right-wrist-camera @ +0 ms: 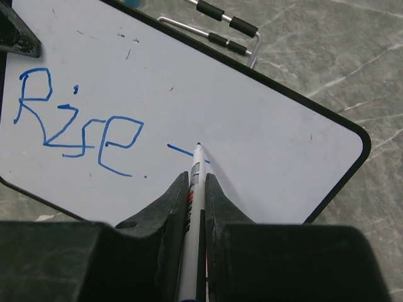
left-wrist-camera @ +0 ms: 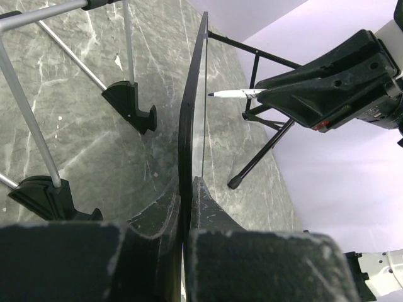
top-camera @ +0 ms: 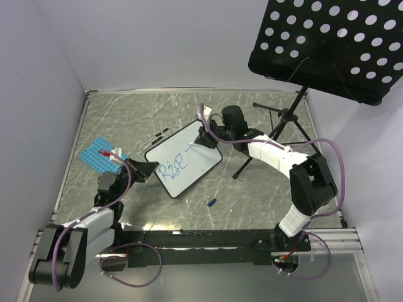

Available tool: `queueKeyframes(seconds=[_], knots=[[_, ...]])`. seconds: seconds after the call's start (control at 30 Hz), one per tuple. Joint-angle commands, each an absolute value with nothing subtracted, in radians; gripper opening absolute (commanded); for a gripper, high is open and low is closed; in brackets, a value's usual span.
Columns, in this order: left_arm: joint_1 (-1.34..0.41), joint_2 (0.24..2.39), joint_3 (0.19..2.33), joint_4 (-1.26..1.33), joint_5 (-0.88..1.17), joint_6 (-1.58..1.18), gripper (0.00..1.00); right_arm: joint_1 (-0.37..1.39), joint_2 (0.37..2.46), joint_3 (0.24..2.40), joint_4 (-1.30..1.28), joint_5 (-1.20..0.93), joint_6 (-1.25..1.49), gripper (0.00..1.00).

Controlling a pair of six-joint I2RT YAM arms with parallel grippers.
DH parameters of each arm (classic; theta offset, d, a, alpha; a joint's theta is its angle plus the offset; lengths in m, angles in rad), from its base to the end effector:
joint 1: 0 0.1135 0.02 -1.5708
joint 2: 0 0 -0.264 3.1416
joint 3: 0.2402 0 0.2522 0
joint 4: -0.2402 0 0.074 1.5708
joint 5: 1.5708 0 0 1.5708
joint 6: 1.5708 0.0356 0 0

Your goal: Write a sentence on the whiteboard

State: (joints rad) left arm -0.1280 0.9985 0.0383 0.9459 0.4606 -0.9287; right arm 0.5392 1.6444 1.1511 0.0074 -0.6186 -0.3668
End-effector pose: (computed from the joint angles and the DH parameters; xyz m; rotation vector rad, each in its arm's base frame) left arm 0.1691 -0.0377 0.1676 -0.2955 1.6891 -1.1686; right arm 0.3109 0.2101 0.2655 -1.2226 1.6308 0.7410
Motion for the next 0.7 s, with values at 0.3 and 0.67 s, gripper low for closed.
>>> queueKeyframes(seconds=[0.3, 0.67], knots=[[-0.132, 1.008, -0.017, 1.051, 0.488, -0.914, 0.01, 0.540, 1.697, 1.212, 0.023, -0.647, -0.353, 0.00], [-0.132, 1.002, -0.021, 1.042, 0.466, -0.917, 0.01, 0.541, 1.634, 1.138, -0.020, -0.666, -0.393, 0.00]])
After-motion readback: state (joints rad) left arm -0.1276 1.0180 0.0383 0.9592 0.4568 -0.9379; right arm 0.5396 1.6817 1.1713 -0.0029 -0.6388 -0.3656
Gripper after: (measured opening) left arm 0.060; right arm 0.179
